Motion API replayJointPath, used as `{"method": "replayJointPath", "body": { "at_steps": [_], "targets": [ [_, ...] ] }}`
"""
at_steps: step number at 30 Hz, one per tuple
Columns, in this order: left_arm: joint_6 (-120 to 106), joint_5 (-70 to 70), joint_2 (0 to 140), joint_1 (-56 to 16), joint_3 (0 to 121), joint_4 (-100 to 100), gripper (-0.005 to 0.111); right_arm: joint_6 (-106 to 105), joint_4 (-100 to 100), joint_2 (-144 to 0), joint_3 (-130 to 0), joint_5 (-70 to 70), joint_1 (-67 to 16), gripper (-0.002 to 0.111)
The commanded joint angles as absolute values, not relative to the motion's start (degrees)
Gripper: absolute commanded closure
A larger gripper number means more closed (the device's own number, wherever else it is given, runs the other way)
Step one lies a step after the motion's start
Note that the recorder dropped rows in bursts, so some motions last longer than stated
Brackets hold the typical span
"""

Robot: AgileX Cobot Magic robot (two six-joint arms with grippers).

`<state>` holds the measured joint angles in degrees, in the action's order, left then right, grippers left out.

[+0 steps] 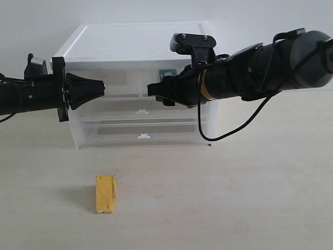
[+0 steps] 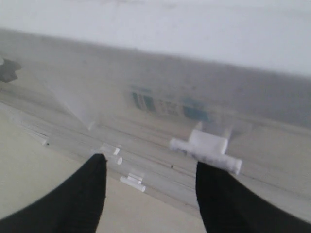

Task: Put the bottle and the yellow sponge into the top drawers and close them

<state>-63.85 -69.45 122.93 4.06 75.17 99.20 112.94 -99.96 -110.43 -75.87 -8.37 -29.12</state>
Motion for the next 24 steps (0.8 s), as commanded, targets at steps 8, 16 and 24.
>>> {"method": "replayJointPath", "body": {
  "at_steps": [8,16,24],
  "targets": [
    [-67.4,-70.0,121.6,4.4,73.0,99.8,0.103,111.9,-99.9,-110.5,-76.1,-4.8,-28.7,0.057],
    [-69.3,-70.0,117.5,4.4,68.4,98.9,0.103,111.9,-99.9,-110.5,-76.1,-2.5,-28.7,0.057],
    [-71.6,-70.0,112.8,4.4,62.5,98.0,0.103,111.9,-99.9,-110.5,-76.1,-2.2,-28.7,0.057]
  ]
}}
